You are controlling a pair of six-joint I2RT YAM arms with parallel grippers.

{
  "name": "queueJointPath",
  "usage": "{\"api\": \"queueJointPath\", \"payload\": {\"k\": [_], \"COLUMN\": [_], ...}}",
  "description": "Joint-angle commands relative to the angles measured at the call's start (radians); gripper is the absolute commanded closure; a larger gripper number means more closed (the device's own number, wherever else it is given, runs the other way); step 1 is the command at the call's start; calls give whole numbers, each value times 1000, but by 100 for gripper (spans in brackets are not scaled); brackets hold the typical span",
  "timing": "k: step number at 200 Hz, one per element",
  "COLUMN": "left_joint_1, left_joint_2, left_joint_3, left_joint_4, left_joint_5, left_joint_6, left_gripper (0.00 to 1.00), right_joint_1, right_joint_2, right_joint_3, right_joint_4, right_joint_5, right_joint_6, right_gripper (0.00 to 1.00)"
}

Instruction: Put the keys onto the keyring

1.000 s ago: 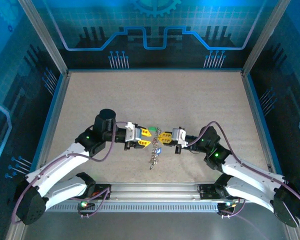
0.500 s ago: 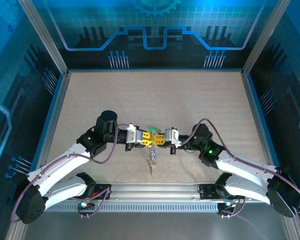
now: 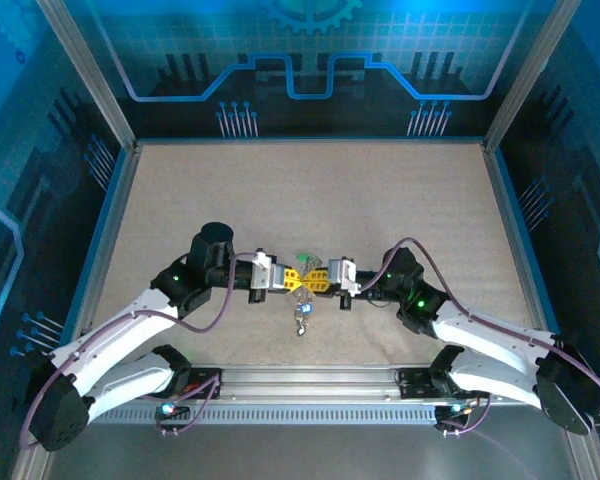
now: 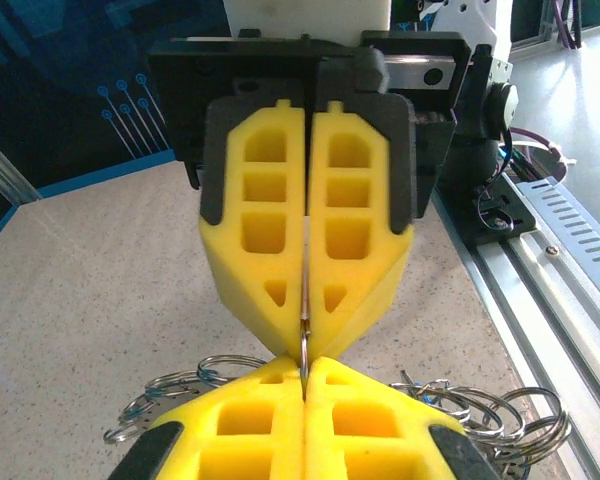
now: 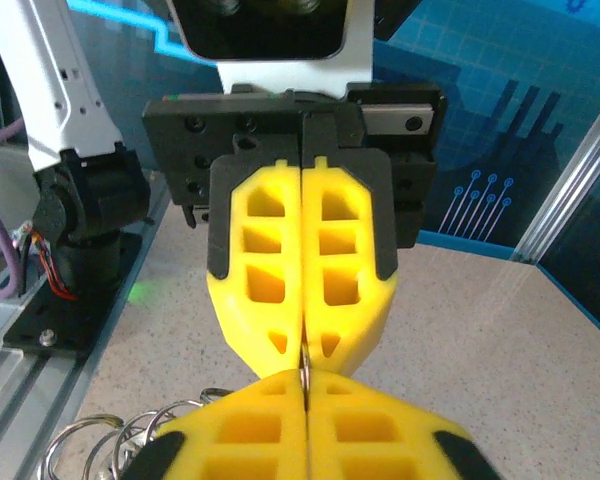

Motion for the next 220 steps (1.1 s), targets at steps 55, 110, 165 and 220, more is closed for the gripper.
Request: {"api": "queueJointPath", "payload": {"k": [55,110,165,220], "left_joint_1": [-7,5,7,73], "left_joint_2": [-33,-52,-79,-77], "left_joint_3": [-53,-41,-16,-4], "left_joint_4": [43,-25,-142,-144], "left_joint_5": [-24,-79,-136,-141], "left_joint_6": [22,37,114,84], "left_gripper": [100,100,100,100], "right_joint_1": [-23,-77,-160,-152], "right_joint_2": [-145,-47,343,691], "right_joint_3": [62,216,493,722], "right_joint_4": [-189,-455,-721,-815], "right_joint_5": [132,759,709,634], "right_joint_6": [-80,288,823,913], "right_gripper": [57,39,55,54]}}
